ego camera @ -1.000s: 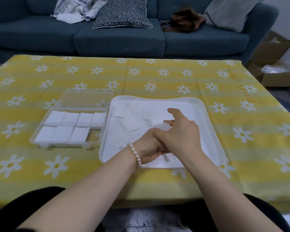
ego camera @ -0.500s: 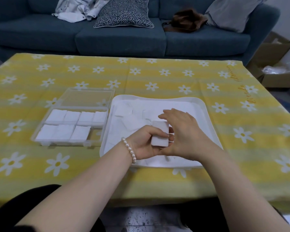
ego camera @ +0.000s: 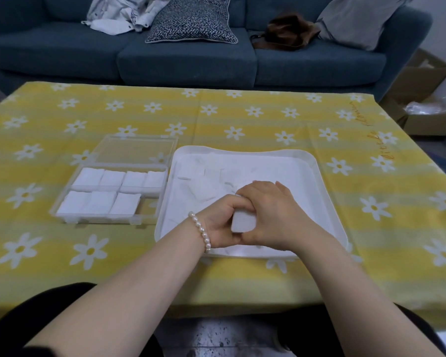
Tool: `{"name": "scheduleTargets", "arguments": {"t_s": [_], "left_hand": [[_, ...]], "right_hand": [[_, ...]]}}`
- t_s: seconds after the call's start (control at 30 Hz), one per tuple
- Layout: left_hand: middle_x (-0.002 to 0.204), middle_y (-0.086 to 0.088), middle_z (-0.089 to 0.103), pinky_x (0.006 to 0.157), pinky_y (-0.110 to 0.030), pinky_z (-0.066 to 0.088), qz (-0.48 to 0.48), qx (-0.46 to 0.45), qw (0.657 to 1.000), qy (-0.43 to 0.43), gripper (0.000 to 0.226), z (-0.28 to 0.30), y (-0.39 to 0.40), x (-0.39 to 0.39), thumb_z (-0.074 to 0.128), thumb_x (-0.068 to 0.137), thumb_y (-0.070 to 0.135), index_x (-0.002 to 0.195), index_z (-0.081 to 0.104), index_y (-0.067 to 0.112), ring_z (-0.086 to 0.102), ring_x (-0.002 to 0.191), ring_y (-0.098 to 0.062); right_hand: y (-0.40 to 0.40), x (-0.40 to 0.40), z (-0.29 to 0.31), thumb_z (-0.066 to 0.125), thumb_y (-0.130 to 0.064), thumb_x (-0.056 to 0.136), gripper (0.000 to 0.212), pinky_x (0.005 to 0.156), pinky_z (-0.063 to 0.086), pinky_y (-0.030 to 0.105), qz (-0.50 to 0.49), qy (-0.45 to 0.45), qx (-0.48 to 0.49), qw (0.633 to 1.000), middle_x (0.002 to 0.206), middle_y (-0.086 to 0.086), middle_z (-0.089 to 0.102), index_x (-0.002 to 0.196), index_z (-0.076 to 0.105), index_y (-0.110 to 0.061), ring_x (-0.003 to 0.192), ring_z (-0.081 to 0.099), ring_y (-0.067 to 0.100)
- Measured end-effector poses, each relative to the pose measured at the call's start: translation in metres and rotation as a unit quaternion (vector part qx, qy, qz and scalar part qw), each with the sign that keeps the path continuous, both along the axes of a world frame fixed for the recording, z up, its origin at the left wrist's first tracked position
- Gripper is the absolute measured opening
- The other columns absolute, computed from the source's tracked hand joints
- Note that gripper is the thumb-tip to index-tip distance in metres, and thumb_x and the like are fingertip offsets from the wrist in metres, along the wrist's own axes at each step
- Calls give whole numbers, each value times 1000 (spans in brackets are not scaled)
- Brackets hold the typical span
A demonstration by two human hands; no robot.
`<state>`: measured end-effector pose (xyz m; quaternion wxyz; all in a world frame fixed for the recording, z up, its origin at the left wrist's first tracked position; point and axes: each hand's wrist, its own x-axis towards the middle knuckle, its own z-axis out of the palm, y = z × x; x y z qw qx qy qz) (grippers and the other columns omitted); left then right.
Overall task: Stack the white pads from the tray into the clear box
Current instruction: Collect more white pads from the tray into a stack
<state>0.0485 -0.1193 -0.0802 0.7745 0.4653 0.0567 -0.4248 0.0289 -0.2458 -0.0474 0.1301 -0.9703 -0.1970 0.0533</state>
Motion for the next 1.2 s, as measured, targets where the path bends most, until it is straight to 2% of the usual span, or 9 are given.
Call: {"name": "scheduleTargets", "arguments": {"t_s": [0.1,0.17,0.23,0.33,0.57,0.8,0.9,1.03,1.2], "left_hand": [[84,-8,60,70,-35,52,-2,1,1000,-1,24,-1,0,1,58,68,10,92,62,12,61,82,-24],[81,-10,57,73,-38,51,-15,-6,1000,-1,21,2,2,0,57,69,11,89,59,9,58,80,-26],[70,-8,55,66,-36,55,-22,-16,1000,1,15,5,7,0,55,68,11,82,57,8,57,65,-23],[72,-10,58,63,-35,57,-26,-47,998,18,25,9,16,-5,53,62,5,86,60,5,59,61,-23],[72,-14,63,59,-32,56,-32,1,999,12,39,13,32,-18,39,58,-6,91,59,-1,63,62,-21],[96,-16,66,90,-39,49,16,46,999,-4,35,16,74,-24,44,69,2,100,60,5,65,95,-29],[80,-5,63,71,-27,45,96,131,985,-52,11,22,93,-21,54,77,4,83,61,10,61,77,-16],[45,4,49,54,-25,42,179,180,960,-117,22,27,121,-13,56,84,-7,69,51,9,48,47,-11],[89,-14,66,60,-31,59,192,160,964,-90,10,29,135,-6,59,87,-4,89,53,4,66,78,-22]], "right_hand": [[1,-1,2,80,-51,56,88,107,29,38,-4,27,37,999,124,-11,48,132,40,-31,120,42,12],[-5,-2,13,87,-44,52,99,94,40,25,-36,128,135,982,127,-12,46,137,37,-33,116,45,7],[-17,-1,24,86,-32,62,81,86,40,14,-62,219,262,938,128,-13,50,132,45,-30,118,47,2],[-31,3,29,70,-21,81,27,91,40,21,-131,216,395,883,112,-7,65,108,64,-18,109,56,3],[0,-1,13,69,-9,78,14,62,44,16,-147,281,380,869,63,2,61,90,65,-3,57,56,9],[45,4,5,70,2,74,7,68,46,25,-145,248,441,850,72,7,64,78,66,-3,68,60,14],[67,13,4,72,-1,73,10,53,39,13,-174,218,456,845,64,1,58,77,66,-6,57,53,8],[91,23,2,74,-5,72,15,56,36,23,-189,239,460,834,65,3,60,85,68,-1,58,52,14],[95,42,5,67,-17,84,10,55,39,23,-213,239,501,804,69,3,66,79,68,-8,58,53,14]]}}
